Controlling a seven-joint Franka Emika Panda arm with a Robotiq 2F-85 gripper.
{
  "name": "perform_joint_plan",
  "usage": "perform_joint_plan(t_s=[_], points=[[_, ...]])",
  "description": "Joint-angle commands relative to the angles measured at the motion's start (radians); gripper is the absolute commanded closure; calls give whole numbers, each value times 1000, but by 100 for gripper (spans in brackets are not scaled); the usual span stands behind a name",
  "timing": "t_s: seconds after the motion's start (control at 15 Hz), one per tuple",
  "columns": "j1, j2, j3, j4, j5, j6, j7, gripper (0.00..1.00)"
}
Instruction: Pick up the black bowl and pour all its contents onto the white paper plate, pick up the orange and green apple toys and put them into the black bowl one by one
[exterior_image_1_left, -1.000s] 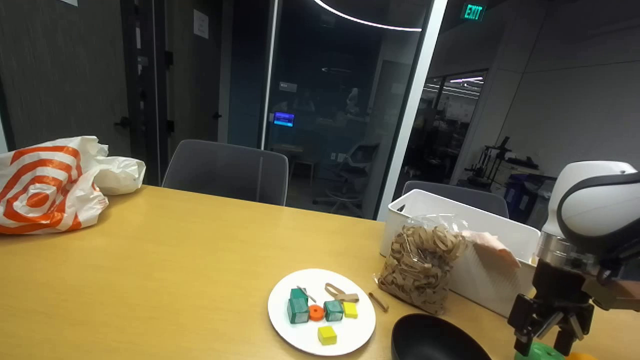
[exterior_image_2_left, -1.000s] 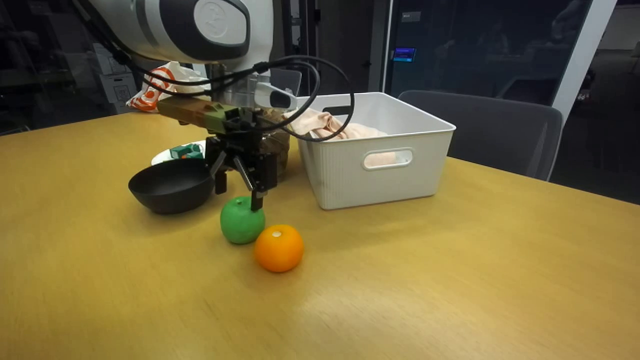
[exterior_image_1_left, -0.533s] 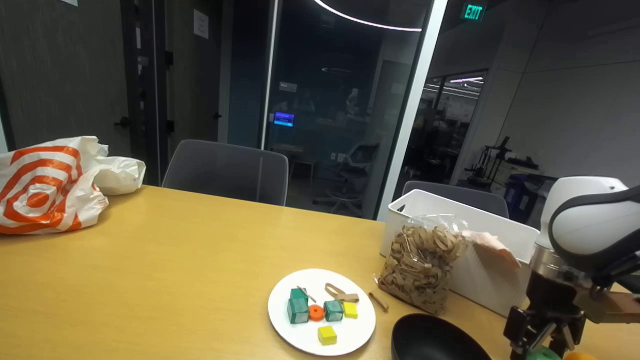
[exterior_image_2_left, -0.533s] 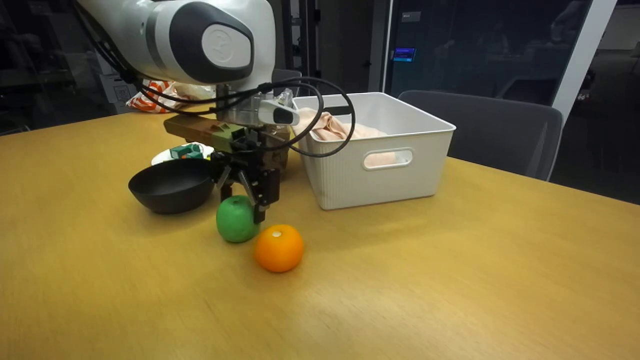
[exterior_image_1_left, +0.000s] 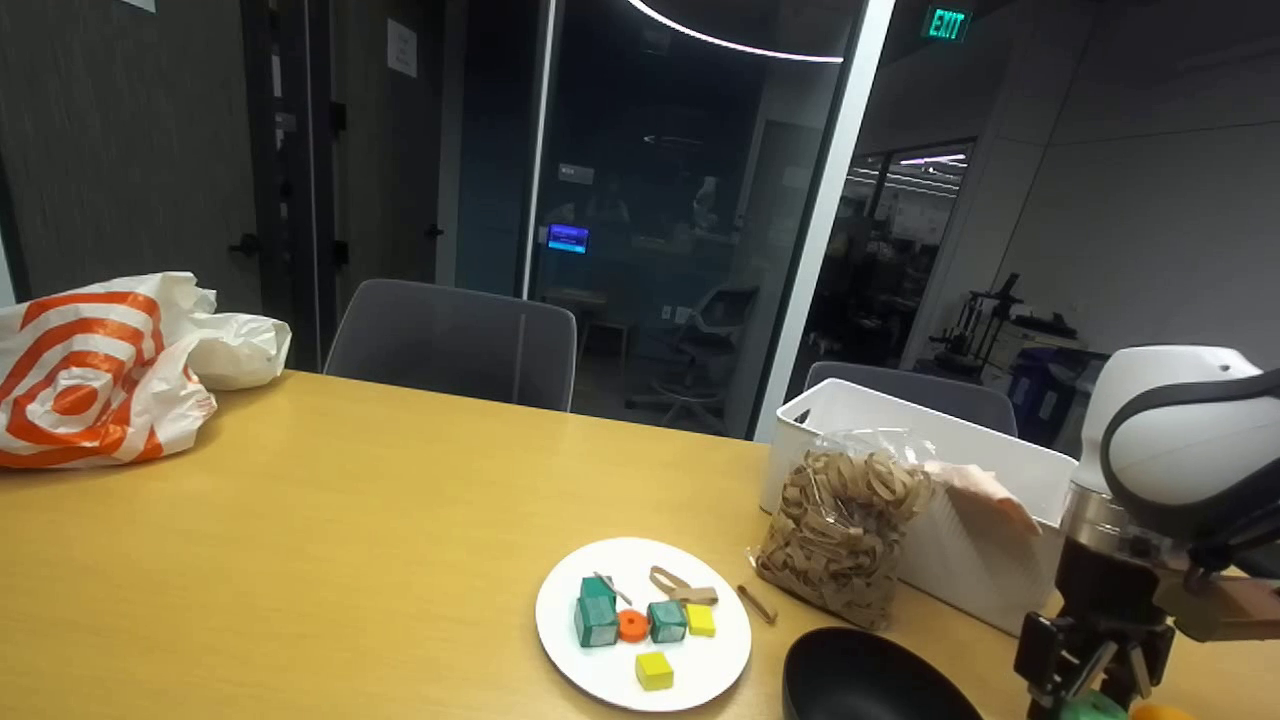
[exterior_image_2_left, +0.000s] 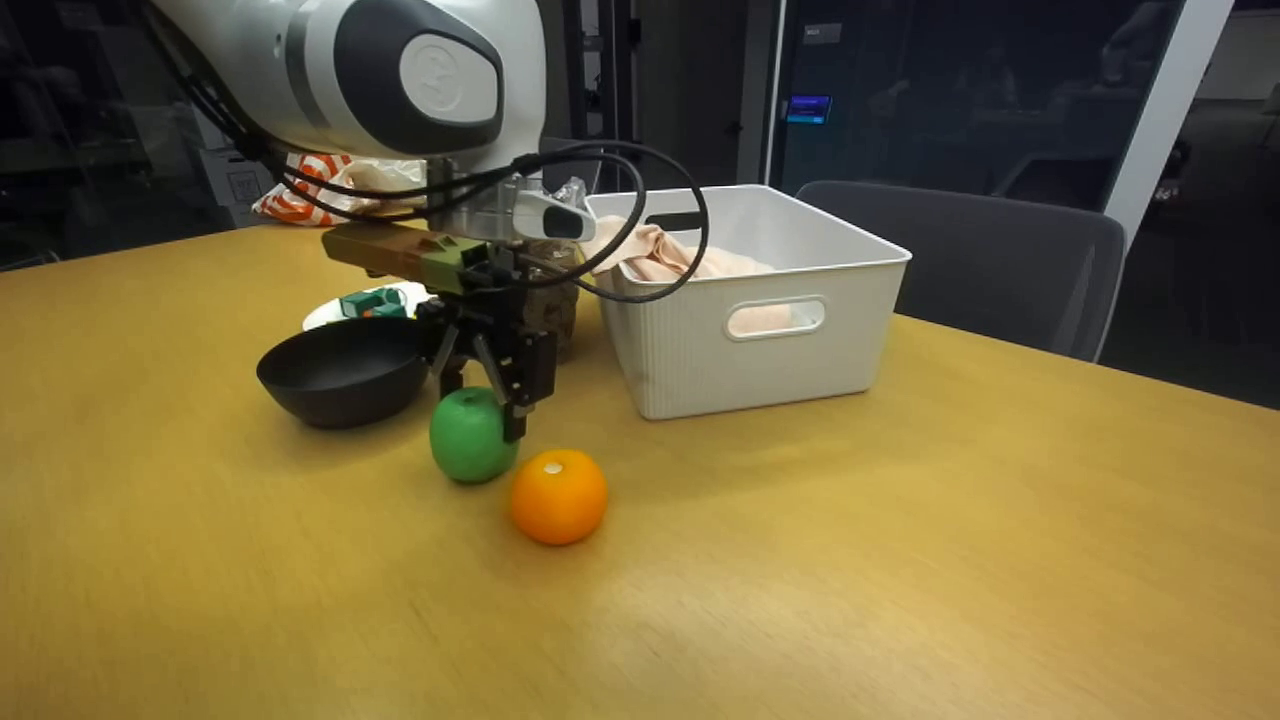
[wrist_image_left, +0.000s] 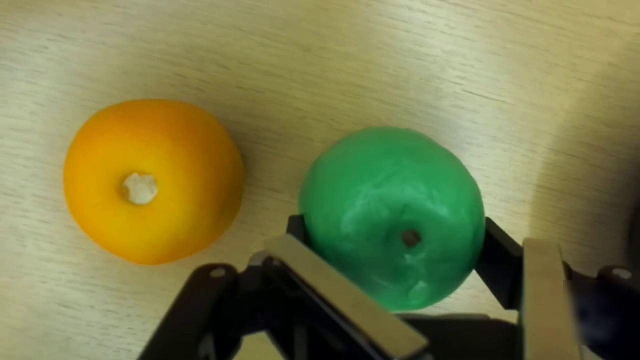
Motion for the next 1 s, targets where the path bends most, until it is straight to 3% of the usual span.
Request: perform_joint_plan(t_s=[0.0,0.47,0.93], points=[[22,-104,24,-17,10,-17,-24,44],[124,-220,109,-14,22,4,-45,44],[201,-151,209,-18,-29,121,-9,44]])
